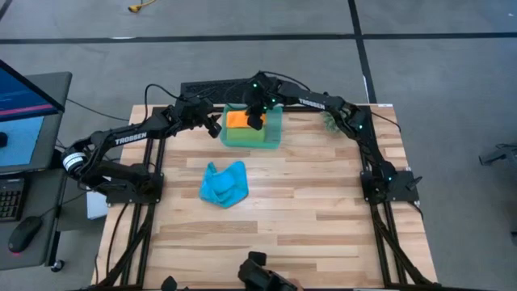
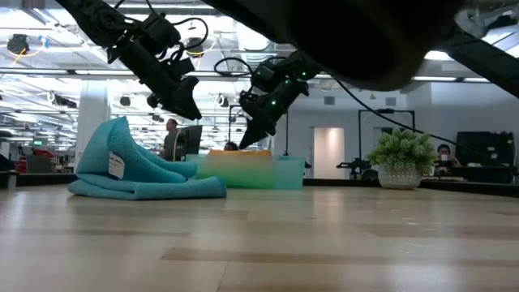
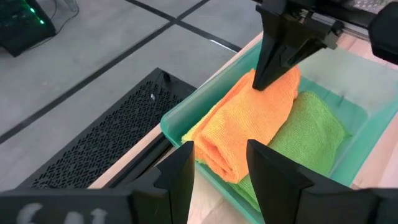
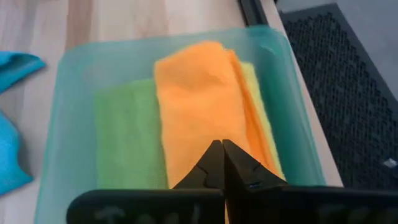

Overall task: Roll microfiber towels into tight, uniform cylinder then place into a basket
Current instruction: Put the rolled orange microfiber cloth into the blue bin

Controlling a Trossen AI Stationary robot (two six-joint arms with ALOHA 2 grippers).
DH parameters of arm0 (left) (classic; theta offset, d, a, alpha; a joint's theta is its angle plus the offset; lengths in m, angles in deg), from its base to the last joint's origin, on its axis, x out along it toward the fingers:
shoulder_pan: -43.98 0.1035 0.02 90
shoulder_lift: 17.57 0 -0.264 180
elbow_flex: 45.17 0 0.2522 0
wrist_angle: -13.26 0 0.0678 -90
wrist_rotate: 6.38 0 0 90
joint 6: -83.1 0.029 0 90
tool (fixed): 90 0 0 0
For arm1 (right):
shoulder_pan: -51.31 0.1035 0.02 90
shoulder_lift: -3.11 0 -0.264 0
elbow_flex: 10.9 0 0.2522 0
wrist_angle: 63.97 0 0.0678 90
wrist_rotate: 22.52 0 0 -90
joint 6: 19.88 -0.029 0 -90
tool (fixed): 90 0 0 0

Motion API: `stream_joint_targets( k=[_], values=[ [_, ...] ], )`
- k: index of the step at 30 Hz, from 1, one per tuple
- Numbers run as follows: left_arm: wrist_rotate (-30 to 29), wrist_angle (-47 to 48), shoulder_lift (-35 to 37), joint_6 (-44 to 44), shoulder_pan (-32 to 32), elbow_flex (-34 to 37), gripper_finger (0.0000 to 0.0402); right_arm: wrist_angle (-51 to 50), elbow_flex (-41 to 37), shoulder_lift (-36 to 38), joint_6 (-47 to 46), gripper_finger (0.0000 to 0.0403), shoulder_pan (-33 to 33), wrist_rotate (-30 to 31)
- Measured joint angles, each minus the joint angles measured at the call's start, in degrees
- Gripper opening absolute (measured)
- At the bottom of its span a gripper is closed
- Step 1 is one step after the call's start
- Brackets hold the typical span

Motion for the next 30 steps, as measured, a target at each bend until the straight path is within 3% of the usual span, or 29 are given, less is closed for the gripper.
stream_joint_targets(
  k=[12, 30],
  values=[
    [0.0, 0.1, 0.0, -0.1, 0.0, 0.0, 0.0139, -3.3, 0.0, 0.0, -0.7, 0.0008, -0.7, 3.2],
    [0.0, 3.3, -0.4, -1.1, 0.0, 0.0, 0.0139, -3.4, -0.2, -0.1, -2.3, 0.0011, -2.0, 3.0]
  ],
)
